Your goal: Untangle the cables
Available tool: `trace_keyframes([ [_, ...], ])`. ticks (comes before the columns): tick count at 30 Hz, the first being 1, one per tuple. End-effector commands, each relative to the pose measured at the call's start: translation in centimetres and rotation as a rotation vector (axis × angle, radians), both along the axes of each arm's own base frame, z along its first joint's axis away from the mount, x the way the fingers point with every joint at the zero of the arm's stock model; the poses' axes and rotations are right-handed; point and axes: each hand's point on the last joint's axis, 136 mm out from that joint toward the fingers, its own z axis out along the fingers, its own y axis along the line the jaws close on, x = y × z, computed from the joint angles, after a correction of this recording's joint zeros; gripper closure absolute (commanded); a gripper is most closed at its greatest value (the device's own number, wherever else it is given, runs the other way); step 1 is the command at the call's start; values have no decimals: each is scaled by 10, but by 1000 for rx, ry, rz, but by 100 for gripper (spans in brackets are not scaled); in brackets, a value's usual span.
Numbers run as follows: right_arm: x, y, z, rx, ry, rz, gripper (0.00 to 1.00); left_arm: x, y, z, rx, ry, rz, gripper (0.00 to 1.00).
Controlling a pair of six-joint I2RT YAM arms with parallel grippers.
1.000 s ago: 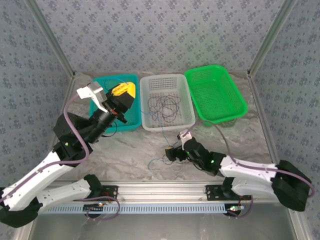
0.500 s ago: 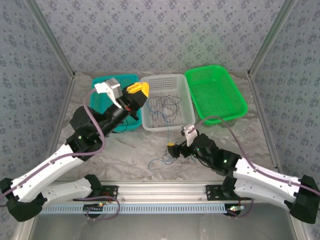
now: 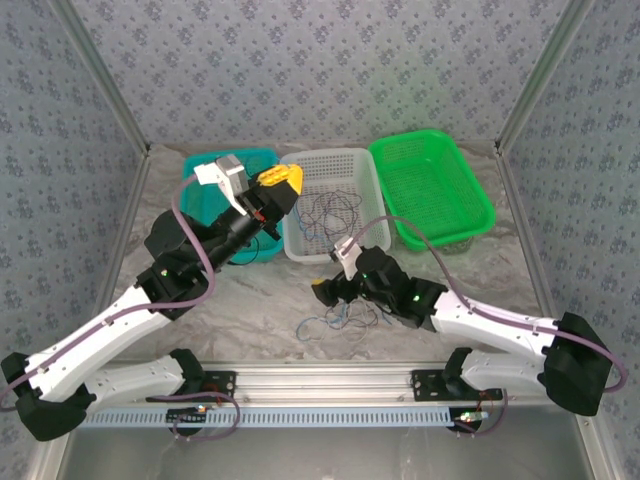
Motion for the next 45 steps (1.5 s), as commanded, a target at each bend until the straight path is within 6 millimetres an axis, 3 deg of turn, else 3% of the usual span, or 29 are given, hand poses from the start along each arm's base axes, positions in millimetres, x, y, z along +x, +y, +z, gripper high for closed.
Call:
trace_keyframes([
  [1,8,14,38,83,-75,29,6,-9,12,22,-64,-45,-9,98],
  [4,17,17,42,88,-79,29,9,-9,11,21,-71,-43,-17,99],
  [5,20,19,44,97,-74,32,15,-9,11,20,-73,-43,-15,99],
  [6,22,21,45,108,-67,36,25,-9,11,20,-72,-43,-14,99],
  [9,25,24,50,136,-52,45,68,-9,15,18,-67,-41,-1,99],
  [12,27,19,52,170,-9,29,89,-6,23,13,-51,-35,43,98],
  [14,29,15,57,268,86,32,97,-2,28,6,-42,-20,75,98],
  [18,21,27,75,517,222,126,100,4,29,-6,-34,4,96,97],
  [23,-5,60,92,548,303,272,100,14,24,-20,10,35,116,97],
  [27,-10,66,107,612,276,300,100,19,26,-30,29,48,148,96],
  [33,-2,53,98,623,181,237,100,20,23,-41,43,69,132,95],
  [38,4,47,89,448,169,176,100,21,24,-45,60,70,140,94],
  [45,12,-12,85,191,147,25,100,22,34,-48,79,66,193,92],
])
